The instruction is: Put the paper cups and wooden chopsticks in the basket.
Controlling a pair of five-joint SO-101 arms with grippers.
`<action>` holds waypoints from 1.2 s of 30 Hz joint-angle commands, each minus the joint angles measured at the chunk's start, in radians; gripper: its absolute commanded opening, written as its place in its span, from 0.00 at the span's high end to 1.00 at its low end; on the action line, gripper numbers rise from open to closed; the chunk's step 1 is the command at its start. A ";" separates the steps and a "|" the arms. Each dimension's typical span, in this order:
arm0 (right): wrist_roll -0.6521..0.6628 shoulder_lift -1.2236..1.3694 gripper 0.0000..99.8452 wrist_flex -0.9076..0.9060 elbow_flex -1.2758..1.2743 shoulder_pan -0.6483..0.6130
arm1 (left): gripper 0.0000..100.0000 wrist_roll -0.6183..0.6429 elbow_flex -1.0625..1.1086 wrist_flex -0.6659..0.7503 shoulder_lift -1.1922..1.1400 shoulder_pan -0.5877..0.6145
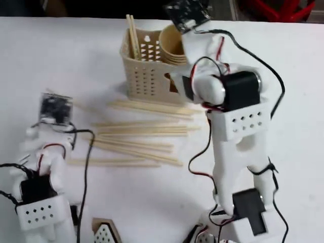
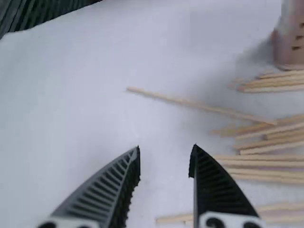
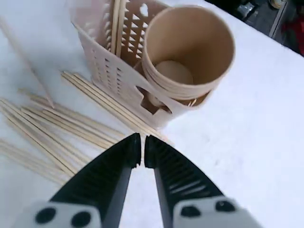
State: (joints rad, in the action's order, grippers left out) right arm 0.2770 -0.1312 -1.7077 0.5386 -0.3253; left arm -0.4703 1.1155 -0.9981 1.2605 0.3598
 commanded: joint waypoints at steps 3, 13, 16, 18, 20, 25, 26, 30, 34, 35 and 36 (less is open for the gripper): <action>-0.005 -0.130 0.97 0.051 -0.213 0.125 | 0.81 -0.198 -0.167 -0.203 0.010 -0.220; -0.157 -0.374 0.97 0.499 -0.850 0.303 | 0.75 -0.367 -0.282 -0.350 -0.259 -0.337; -0.212 -0.409 0.97 0.673 -1.010 0.343 | 0.75 -0.437 -0.307 -0.368 -0.417 -0.394; -0.238 -0.414 0.97 0.774 -1.091 0.377 | 0.75 -0.463 -0.307 -0.361 -0.509 -0.433; -0.258 -0.410 0.97 0.849 -1.151 0.398 | 0.75 -0.483 -0.308 -0.348 -0.593 -0.470; -0.265 -0.406 0.97 0.901 -1.192 0.407 | 0.78 -0.480 -0.305 -0.242 -0.765 -0.541; -0.265 -0.406 0.97 0.901 -1.192 0.407 | 0.79 -0.480 -0.305 -0.227 -0.800 -0.553; -0.265 -0.406 0.97 0.903 -1.194 0.407 | 0.79 -0.480 -0.310 -0.158 -0.931 -0.578; -0.265 -0.406 0.97 0.901 -1.194 0.407 | 0.79 -0.485 -0.310 -0.086 -1.030 -0.572; -0.265 -0.406 0.97 0.901 -1.194 0.407 | 0.79 -0.485 -0.315 -0.080 -1.047 -0.572; -0.265 -0.406 0.97 0.901 -1.194 0.407 | 0.79 -0.485 -0.324 -0.080 -1.069 -0.570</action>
State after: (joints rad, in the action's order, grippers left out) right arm 0.0192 -0.5040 -0.8224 -0.6613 0.0721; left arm -0.9444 0.8531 -1.1162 0.2463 -0.1987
